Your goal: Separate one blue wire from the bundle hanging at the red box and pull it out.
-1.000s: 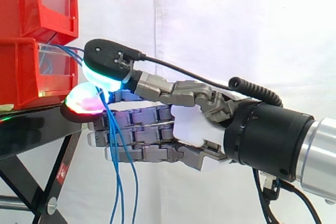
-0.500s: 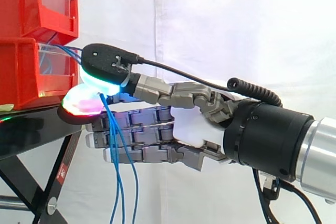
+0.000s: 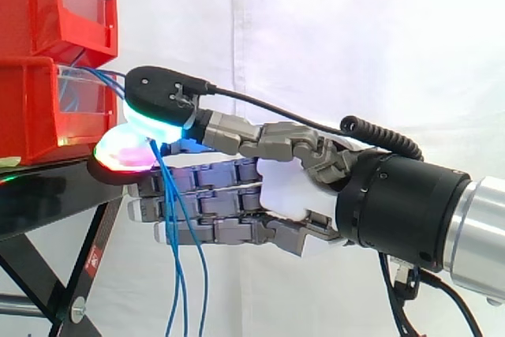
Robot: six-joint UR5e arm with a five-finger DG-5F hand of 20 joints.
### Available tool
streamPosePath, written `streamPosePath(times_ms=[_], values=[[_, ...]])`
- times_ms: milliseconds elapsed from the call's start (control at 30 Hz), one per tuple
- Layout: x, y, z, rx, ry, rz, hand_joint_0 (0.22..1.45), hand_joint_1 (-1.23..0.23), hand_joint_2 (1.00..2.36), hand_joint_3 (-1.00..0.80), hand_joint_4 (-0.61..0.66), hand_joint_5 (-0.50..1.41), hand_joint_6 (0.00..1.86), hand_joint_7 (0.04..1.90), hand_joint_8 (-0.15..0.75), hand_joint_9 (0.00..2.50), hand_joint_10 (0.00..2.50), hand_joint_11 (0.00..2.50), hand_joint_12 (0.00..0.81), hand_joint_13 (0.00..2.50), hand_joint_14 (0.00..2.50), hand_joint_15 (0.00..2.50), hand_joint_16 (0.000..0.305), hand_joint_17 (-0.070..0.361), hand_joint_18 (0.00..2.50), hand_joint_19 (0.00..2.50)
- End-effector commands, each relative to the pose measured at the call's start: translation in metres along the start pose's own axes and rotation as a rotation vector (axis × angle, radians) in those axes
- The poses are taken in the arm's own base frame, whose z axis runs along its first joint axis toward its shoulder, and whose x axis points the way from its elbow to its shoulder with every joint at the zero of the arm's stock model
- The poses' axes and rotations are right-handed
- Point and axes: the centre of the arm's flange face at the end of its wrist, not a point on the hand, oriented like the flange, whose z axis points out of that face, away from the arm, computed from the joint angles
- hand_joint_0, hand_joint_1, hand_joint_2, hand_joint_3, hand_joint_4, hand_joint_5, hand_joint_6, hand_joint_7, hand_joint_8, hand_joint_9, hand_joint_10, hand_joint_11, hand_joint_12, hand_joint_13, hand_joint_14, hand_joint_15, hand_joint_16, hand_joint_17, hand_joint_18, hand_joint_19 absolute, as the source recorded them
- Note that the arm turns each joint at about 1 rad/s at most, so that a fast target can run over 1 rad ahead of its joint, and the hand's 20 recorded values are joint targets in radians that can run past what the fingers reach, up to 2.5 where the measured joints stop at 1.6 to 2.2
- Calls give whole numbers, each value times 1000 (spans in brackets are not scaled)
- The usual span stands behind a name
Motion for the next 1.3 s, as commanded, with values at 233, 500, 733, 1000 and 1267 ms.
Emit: streamPosePath(times_ms=[233, 500, 733, 1000, 1267], values=[[-1, 0, 0, 6, 6, 19, 599, -696, 1008, -404, 265, -158, 706, 925, 305, 405, 2, 71, 382, 372, 4, 158, 54, 121, 376, 106], [0, 0, 0, 6, 23, 37, 605, -699, 1008, -399, 254, -162, 735, 888, 306, 414, 2, 82, 384, 385, 4, 159, 53, 120, 395, 101], [-1, 0, 0, 9, 24, 35, 606, -700, 1009, -394, 254, -165, 755, 866, 306, 421, 0, 76, 382, 401, 5, 174, 53, 120, 411, 116], [-2, 0, 0, 10, 22, 42, 609, -699, 1009, -383, 250, -168, 785, 825, 306, 428, 2, 93, 386, 430, 5, 191, 53, 119, 449, 126], [-4, 2, 0, 19, 23, 55, 605, -692, 1014, -326, 238, -175, 818, 811, 306, 434, 2, 101, 387, 439, 6, 203, 53, 119, 462, 146]])
